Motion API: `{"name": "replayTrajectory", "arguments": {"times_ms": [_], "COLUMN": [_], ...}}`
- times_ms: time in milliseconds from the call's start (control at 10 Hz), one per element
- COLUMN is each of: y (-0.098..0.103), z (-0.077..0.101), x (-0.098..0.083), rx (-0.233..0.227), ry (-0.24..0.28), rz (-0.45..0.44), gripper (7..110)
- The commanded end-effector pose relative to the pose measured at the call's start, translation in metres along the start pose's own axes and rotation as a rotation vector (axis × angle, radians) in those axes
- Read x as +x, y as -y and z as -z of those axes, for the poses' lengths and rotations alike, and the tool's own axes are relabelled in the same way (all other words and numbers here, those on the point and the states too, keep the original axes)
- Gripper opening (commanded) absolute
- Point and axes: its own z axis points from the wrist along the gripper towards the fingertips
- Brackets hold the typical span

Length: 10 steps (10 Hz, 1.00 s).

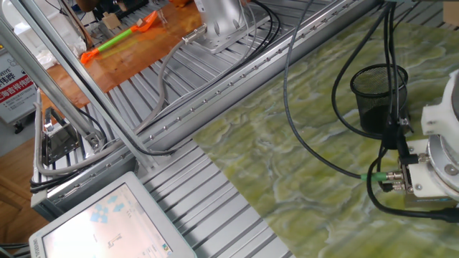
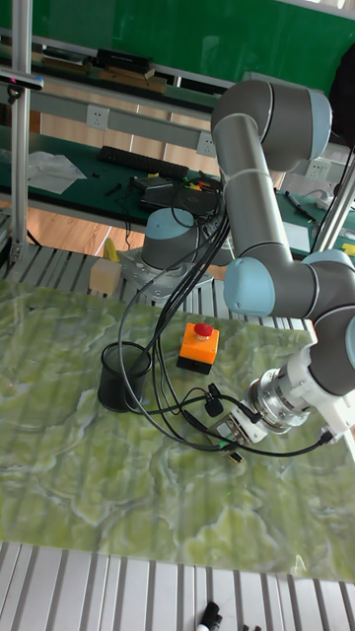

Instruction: Put the pen into the pen holder

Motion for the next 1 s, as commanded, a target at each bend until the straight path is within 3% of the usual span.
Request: {"name": "replayTrajectory", "arguments": {"times_ms": [0,100,400,900], "y": [-0.003,-0.004,-0.008,-0.012], "z": [0.001,0.001,0.006,0.014], "x": [0.000,-0.001,-0.002,-0.021], "rx": [-0.016,-0.018,-0.030,-0.040], "ry": [0.001,0.006,0.025,0.116], "rz": [-0.012,-0.017,-0.042,-0.089], "gripper": [22,7,7,7]}}
